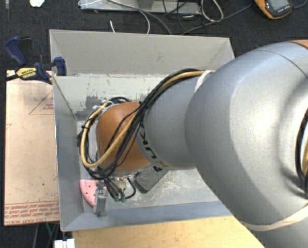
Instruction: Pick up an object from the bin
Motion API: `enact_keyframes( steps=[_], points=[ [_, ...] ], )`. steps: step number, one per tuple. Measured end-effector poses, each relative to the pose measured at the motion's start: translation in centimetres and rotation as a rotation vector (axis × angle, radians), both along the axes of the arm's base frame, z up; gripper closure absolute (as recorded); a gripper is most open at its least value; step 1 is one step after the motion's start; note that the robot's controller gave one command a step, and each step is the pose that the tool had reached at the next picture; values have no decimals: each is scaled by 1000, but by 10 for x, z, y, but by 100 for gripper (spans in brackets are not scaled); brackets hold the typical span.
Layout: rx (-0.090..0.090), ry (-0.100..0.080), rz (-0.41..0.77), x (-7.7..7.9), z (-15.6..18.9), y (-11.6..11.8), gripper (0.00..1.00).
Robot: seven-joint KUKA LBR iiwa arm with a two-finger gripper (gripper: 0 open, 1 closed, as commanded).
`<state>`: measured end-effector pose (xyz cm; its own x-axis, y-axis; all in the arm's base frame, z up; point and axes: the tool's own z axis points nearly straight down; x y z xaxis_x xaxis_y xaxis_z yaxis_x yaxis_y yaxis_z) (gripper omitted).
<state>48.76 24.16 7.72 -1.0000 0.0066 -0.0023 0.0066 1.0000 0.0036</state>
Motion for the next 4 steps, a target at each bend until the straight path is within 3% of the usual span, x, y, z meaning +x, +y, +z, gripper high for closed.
enact_keyframes(
  steps=[2, 4],
  points=[
    [1, 0, -1, 0, 2, 0, 100],
    [2, -1, -2, 0, 36, 0, 100]
  ],
)
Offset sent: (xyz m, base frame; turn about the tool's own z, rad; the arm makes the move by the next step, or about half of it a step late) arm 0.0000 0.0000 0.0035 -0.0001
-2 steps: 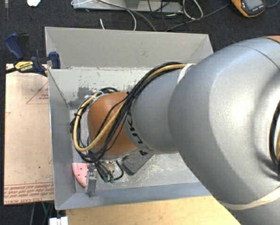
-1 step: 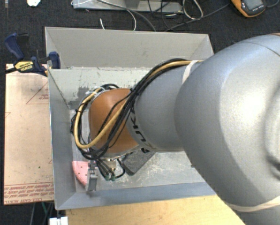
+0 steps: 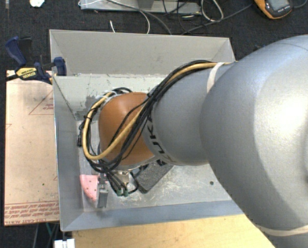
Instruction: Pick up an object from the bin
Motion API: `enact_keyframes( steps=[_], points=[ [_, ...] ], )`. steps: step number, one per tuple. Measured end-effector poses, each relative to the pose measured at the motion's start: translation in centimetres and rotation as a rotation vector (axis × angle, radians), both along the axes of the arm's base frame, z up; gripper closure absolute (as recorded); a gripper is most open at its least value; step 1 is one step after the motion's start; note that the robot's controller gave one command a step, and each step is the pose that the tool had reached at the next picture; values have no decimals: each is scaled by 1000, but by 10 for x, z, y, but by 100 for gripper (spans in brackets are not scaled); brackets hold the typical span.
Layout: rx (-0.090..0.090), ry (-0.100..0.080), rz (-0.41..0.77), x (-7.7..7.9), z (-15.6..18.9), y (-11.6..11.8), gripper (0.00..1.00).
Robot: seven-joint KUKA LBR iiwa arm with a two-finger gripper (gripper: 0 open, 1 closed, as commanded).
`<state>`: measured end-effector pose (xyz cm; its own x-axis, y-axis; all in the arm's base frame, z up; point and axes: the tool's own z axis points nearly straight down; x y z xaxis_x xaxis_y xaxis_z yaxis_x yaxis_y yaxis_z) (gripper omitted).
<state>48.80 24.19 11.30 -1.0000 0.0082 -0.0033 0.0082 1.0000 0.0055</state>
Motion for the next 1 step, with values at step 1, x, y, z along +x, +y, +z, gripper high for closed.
enact_keyframes(
  steps=[1],
  points=[
    [-3, 7, 0, -2, 39, -1, 100]
  ],
)
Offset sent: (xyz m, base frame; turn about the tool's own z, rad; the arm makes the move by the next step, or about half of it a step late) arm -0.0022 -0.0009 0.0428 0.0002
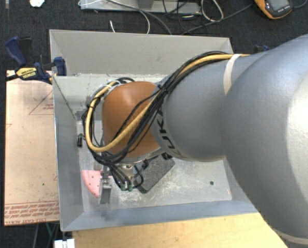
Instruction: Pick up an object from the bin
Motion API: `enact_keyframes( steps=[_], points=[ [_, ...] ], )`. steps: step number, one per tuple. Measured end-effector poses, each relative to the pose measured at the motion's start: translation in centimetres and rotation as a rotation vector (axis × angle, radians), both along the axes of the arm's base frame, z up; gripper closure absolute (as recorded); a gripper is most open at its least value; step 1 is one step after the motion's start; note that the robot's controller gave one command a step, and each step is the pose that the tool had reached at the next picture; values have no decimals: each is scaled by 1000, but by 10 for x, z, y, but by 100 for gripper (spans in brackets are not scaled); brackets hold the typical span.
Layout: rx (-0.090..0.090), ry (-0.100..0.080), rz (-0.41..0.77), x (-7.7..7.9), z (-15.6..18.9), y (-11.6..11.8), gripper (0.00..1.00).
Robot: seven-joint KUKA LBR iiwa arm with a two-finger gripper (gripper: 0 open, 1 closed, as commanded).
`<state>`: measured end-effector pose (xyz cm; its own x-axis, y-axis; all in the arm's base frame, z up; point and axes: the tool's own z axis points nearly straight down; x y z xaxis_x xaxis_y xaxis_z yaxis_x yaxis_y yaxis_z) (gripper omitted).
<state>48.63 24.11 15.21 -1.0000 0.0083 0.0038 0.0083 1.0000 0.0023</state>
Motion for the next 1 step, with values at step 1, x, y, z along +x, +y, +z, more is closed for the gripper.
enact_keyframes(
  steps=[1],
  points=[
    [4, -8, 0, 2, 39, 1, 100]
  ],
)
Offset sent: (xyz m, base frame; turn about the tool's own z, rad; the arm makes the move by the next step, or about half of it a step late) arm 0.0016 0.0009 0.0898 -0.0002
